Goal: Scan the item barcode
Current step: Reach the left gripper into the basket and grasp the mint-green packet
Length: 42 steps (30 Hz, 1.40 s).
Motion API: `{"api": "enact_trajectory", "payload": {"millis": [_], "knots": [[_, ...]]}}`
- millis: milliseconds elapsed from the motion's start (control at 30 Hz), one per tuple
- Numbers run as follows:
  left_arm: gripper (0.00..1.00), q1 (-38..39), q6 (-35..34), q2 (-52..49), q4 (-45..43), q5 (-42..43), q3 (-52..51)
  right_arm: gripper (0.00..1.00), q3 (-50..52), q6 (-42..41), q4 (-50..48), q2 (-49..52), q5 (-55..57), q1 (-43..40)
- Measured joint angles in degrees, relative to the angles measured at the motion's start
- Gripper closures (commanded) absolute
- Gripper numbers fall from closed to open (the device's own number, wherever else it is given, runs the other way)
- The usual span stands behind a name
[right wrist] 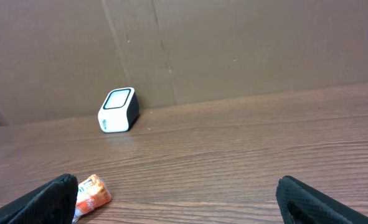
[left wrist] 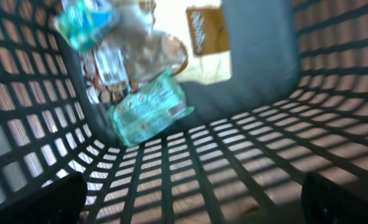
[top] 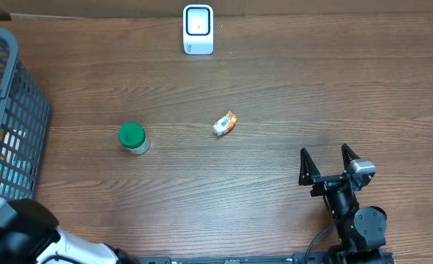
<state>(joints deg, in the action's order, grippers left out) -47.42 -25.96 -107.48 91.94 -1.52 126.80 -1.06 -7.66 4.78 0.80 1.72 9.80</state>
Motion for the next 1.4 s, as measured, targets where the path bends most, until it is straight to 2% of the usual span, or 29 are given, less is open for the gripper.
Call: {"api": "enact_trajectory", "payload": {"millis": [367, 767, 1200, 1300, 1400], "knots": [[0.0, -3.1, 2.9, -2.0, -11.1, -0.1, -17.7, 0.0, 0.0, 0.0, 0.0, 0.0, 0.0, 0.0], [0.0, -3.6, 8.2, -2.3, -28.6, -0.8, -37.1, 0.0, 0.0, 0.0, 0.0, 0.0, 0.0, 0.0], [0.0, -3.6, 10.1, -2.3, -42.8, -3.5, -48.7, 0.0, 0.0, 0.0, 0.0, 0.0, 0.0, 0.0], [0.04, -3.6, 10.4, -2.3, -44.4, -3.7, -50.0, 0.0, 0.0, 0.0, 0.0, 0.0, 0.0, 0.0], [0.16, -3.6, 10.9, -2.2, -45.0, -3.7, -50.6, 0.0, 0.0, 0.0, 0.0, 0.0, 0.0, 0.0]]}}
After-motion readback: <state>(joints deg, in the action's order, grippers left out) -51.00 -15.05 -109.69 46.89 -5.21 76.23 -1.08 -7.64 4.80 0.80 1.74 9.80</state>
